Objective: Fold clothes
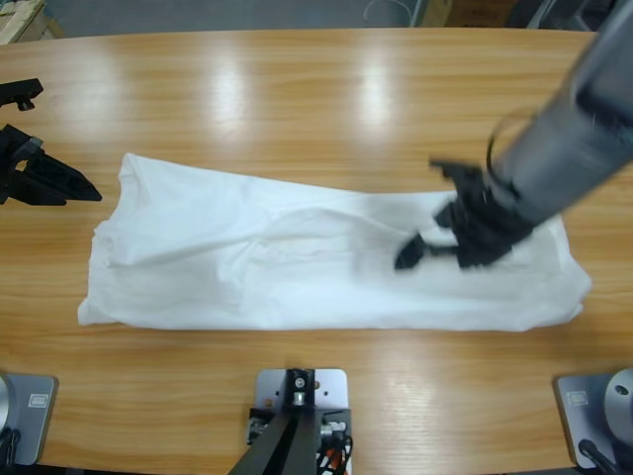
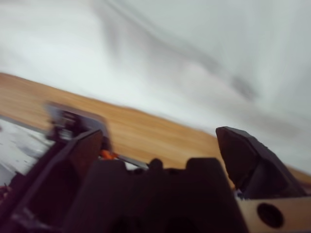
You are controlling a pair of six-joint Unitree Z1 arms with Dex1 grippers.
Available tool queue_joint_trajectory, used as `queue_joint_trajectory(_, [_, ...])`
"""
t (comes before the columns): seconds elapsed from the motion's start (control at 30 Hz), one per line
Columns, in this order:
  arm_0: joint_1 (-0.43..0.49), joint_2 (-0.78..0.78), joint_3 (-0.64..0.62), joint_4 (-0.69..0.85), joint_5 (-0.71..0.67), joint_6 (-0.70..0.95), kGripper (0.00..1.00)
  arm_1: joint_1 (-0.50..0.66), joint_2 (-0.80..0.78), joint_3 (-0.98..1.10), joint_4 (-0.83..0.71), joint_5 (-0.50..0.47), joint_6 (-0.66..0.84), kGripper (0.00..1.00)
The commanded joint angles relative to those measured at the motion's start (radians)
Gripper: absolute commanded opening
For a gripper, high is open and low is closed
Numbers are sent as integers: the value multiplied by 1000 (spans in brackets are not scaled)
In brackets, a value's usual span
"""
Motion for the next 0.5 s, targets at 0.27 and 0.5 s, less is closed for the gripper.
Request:
queue_joint_trajectory(0.27, [-32,-6,37,-11,-1,9,996,86,437,-533,125,-8,-183,973])
queue_joint_trajectory(0.5, [-34,21,34,-13,0,9,996,88,558,-758,289,-24,-253,973])
